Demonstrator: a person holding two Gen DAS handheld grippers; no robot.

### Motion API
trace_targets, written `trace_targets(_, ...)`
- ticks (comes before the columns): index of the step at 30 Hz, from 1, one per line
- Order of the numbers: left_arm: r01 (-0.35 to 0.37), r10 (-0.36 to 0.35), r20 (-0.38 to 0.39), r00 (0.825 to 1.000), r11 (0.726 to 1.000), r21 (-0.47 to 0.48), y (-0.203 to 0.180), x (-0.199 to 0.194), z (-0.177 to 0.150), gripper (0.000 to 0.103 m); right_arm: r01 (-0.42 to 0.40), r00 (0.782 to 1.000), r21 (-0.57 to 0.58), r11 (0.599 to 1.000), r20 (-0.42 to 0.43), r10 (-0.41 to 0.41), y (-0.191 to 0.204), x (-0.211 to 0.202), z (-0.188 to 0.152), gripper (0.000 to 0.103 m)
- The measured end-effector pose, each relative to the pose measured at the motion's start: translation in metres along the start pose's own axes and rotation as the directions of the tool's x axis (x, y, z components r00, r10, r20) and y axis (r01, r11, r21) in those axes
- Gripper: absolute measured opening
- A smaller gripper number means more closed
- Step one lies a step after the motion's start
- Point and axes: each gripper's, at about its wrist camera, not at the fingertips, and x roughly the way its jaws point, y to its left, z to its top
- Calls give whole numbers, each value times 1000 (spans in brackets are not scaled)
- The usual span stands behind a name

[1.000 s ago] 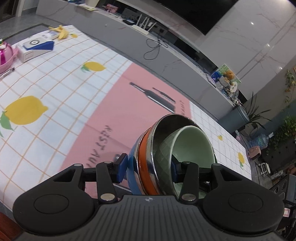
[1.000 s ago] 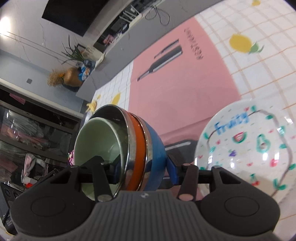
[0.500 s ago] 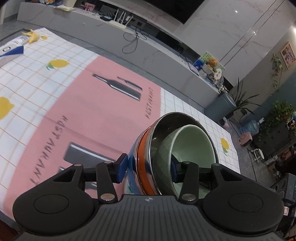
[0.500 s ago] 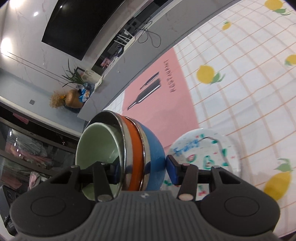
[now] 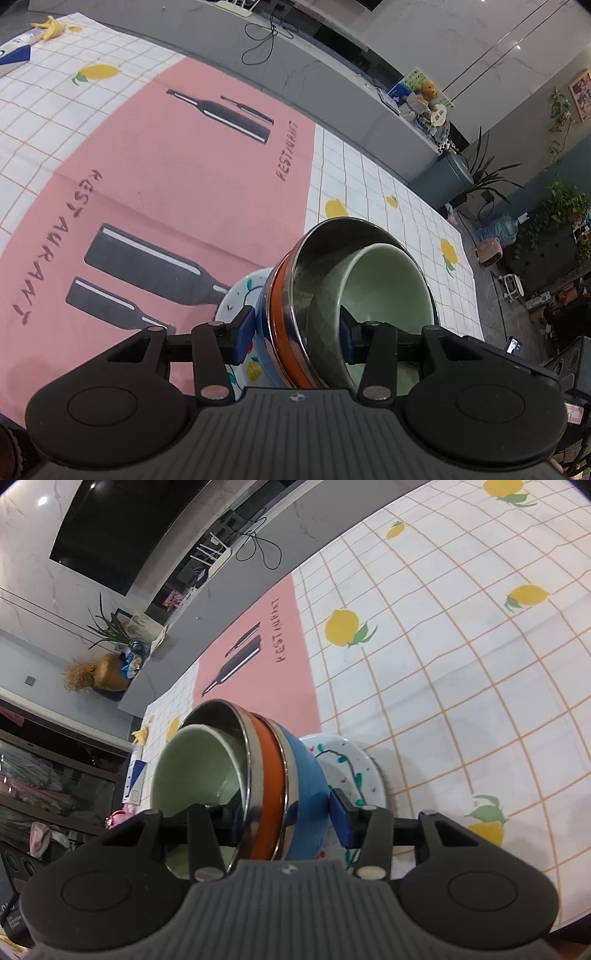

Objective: Organize plates and bowls
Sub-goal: 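Lift the nested bowls with both tools and carry them over the plate stack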

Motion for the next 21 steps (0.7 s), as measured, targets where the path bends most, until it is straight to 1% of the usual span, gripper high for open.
trace_targets(6,-11,11,3,1000,1000,-26,3,3,-1,50,12,1000,15,1000,-12,-12,-6,5,0,46)
trace_targets(13,-21,21,12,1000,1000,-16,0,2,-2,47,14,1000,31,999,-26,-14,-8,8,1,45)
trace_targets(21,-19,19,15,1000,1000,-15,0,2,-2,47,20,999,41,999,-36,-18,-10,10,2,46)
